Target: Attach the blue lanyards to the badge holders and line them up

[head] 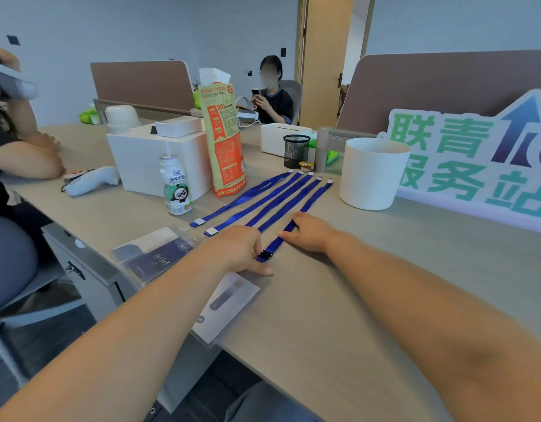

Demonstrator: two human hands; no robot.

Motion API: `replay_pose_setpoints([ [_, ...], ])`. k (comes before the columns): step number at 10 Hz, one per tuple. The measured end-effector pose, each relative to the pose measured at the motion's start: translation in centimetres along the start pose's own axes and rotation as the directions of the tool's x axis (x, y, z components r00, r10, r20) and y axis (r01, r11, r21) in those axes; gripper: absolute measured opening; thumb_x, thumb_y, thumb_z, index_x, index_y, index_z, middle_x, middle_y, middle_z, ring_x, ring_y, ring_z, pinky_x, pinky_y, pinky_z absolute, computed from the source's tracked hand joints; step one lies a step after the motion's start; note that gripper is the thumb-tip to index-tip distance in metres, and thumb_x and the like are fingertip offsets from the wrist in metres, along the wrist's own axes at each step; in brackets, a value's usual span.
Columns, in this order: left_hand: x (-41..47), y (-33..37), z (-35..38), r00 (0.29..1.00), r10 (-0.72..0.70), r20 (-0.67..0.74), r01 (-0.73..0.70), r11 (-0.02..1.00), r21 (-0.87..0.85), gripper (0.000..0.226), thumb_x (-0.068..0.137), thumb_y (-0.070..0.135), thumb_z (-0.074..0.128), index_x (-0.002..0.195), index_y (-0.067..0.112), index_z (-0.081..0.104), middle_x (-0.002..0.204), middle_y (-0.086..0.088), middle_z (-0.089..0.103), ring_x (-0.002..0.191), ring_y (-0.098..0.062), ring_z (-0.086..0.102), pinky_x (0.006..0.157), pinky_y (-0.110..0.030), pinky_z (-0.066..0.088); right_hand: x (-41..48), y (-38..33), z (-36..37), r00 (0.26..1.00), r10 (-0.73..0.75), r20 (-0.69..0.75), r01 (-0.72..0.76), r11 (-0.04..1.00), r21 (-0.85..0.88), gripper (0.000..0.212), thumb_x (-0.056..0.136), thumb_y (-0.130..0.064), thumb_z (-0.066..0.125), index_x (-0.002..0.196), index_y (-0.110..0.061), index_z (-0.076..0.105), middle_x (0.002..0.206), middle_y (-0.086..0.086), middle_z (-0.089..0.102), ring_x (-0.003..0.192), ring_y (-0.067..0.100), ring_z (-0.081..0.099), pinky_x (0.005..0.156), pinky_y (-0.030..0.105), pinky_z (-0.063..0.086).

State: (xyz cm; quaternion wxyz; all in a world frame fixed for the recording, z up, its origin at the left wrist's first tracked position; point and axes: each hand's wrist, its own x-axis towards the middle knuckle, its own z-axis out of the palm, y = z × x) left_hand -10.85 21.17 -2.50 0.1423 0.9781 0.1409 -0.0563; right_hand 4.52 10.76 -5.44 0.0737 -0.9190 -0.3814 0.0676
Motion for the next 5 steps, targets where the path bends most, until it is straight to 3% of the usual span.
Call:
replay_pose_setpoints([
  [3, -1.3, -0.9, 0.1, 0.997, 0.047, -0.053, -0.052, 0.995, -0.089, 0.039, 0.074, 0.038, 0.074, 0.103, 0.018, 0.058, 0.103, 0.0, 0.061, 0.095, -0.015, 0.058, 0.087, -0.033, 0.05, -0.5, -0.3, 0.3, 1.0, 0.001, 0.003, -0.001, 0.995, -0.098, 0.076, 0.091, -0.06, 0.03, 0.148, -0.011, 0.016, 0.156, 0.009, 0.015, 0.143, 0.024, 0.017, 0.116, 0.04, 0.019],
  [5, -1.8, -1.1, 0.4, 0.988, 0.062, -0.14, -0.081, 0.988, -0.132, 0.032, 0.077, 0.032, 0.073, 0.102, 0.019, 0.058, 0.1, 0.004, 0.057, 0.094, -0.012, 0.056, 0.08, -0.026, 0.047, -1.0, -0.4, 0.0, 0.999, 0.005, -0.033, -0.005, 1.0, 0.01, 0.073, 0.091, -0.057, 0.038, 0.146, -0.011, 0.021, 0.156, 0.009, 0.018, 0.143, 0.023, 0.02, 0.115, 0.037, 0.021],
])
